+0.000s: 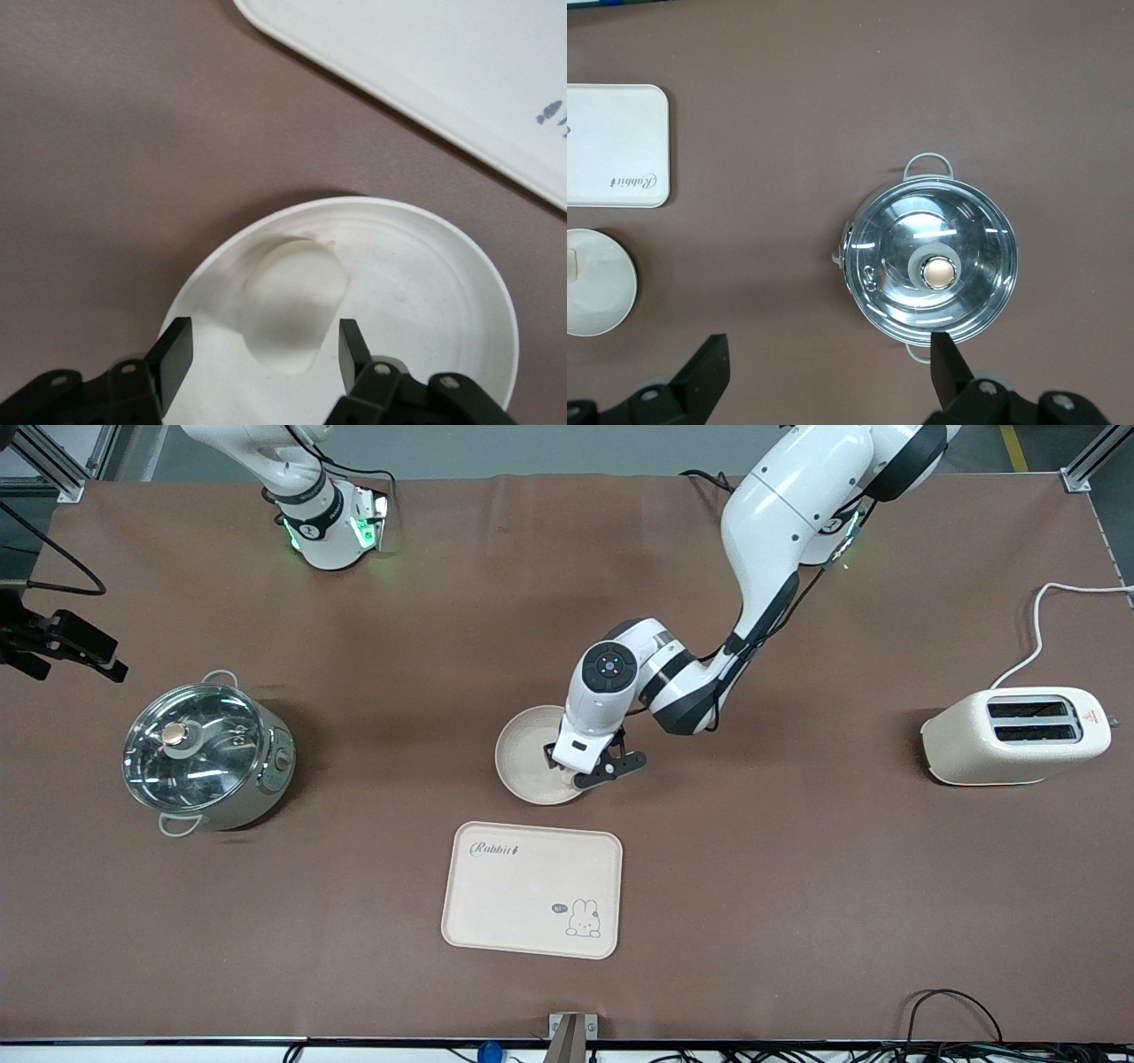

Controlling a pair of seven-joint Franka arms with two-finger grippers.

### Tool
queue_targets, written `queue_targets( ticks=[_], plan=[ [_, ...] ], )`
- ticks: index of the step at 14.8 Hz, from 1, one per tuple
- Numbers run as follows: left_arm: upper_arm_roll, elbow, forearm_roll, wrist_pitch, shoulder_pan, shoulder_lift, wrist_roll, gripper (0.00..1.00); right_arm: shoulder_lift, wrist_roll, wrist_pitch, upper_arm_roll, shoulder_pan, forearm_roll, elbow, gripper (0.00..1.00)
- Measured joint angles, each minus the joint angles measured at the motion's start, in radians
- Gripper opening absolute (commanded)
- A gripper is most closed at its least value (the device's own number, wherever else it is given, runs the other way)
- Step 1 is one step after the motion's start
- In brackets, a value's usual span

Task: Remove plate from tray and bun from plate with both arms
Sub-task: 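Grasp the white bun on the plate with the left gripper while the right gripper withdraws, then carry the bun with the left gripper toward the toaster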

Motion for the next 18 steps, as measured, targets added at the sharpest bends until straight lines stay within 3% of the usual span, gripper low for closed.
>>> queue_targets(
  ticks=[4,9,10,18],
  plan=[
    [0.003,0.002,0.022,0.050,-0.001,0.029,0.000,0.64,0.004,0.000,-0.007,-0.003,0.000,-0.003,0.000,1.00],
    [0.003,0.006,0.024,0.054,-0.001,0.036,0.000,0.34,0.007,-0.019,-0.021,-0.015,-0.004,-0.044,0.000,1.00],
    [0.003,0.006,0.024,0.055,-0.001,0.036,0.000,0.32,0.007,-0.024,-0.032,-0.016,-0.004,-0.046,0.000,1.00],
    [0.003,0.040,0.024,0.004,0.008,-0.005,-0.038,0.32,0.009,-0.028,-0.052,-0.021,-0.014,-0.050,-0.001,1.00]
  ],
)
